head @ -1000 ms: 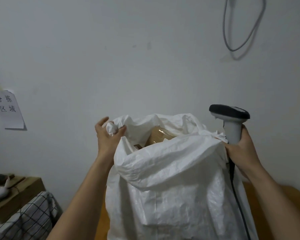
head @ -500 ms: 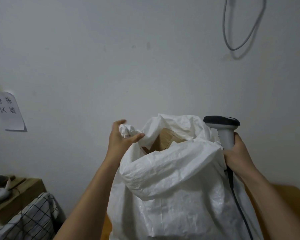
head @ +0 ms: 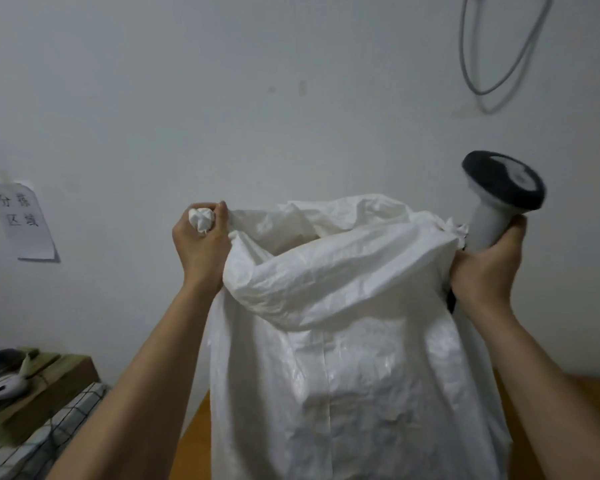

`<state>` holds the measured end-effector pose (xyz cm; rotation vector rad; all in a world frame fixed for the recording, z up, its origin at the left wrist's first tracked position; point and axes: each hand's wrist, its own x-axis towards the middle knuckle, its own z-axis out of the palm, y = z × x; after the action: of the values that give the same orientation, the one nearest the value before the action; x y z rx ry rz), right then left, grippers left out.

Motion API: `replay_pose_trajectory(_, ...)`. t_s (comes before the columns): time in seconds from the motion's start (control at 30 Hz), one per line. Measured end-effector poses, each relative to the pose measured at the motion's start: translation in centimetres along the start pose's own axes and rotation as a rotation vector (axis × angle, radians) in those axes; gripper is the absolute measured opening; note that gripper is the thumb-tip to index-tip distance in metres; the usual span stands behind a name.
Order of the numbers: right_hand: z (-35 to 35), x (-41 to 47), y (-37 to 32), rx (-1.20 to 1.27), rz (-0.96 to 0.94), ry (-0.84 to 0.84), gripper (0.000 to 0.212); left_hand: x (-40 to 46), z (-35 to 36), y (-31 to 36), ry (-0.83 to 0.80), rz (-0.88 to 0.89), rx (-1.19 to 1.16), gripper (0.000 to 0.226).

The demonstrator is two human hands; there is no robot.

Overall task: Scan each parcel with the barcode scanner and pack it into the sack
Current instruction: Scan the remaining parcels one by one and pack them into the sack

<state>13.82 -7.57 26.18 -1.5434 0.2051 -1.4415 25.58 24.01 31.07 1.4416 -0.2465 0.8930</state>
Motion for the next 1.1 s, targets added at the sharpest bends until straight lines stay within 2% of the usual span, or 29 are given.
replay_pose_trajectory(0.07,0.3,-0.5,0.4,0.031,-0.026,0.01,0.07,-0.4,0.1,-0.4,-0.005,0.016,0.017,0.022)
replay_pose_trajectory(0.17,0.4,-2.2,1.5,-0.064,0.048,-0.122,0.06,-2.8,-0.1,-2.4,-0.001,-0.052,0.072,0.017)
replay_pose_trajectory(0.27,0.7,-1.0,0.6,-0.013,0.025,-0.062,0.064,-1.3,0.4,-1.6,0.067,-0.009,0.065,0.015)
replay_pose_trajectory(0.37,0.6,-0.8,-0.1,0.042,-0.048,-0.004,0.07,-0.7,0.9,-0.6,0.049,0.086,0.102,0.015)
replay_pose_trajectory(0.5,0.1,-2.0,0.5,-0.068,0.056,-0.131,0.064,-3.2,0.0,-2.9,0.004,0.007,0.151,0.014)
replay_pose_trajectory(0.6,0.1,-0.1,-1.2,0.009,-0.028,0.071,0.071,-1.1,0.1,-2.0,0.067,0.013,0.111,0.015)
replay_pose_trajectory(0.67,0.3,0.4,-2.0,0.043,-0.102,0.125,0.075,-0.1,0.0,-1.3,0.082,0.04,0.1,0.014)
replay_pose_trajectory(0.83,0.4,-1.7,-0.7,-0.063,0.047,-0.041,0.07,-3.4,-1.3,-3.4,0.04,-0.036,0.161,0.015)
replay_pose_trajectory(1.03,0.2,1.0,-3.0,0.035,-0.028,0.141,0.071,0.5,-0.2,-0.4,0.106,0.031,0.099,0.015)
replay_pose_trajectory(1.1,-0.3,0.2,-1.8,-0.006,0.04,0.08,0.072,-0.9,-0.6,-1.6,0.083,0.02,0.141,0.014)
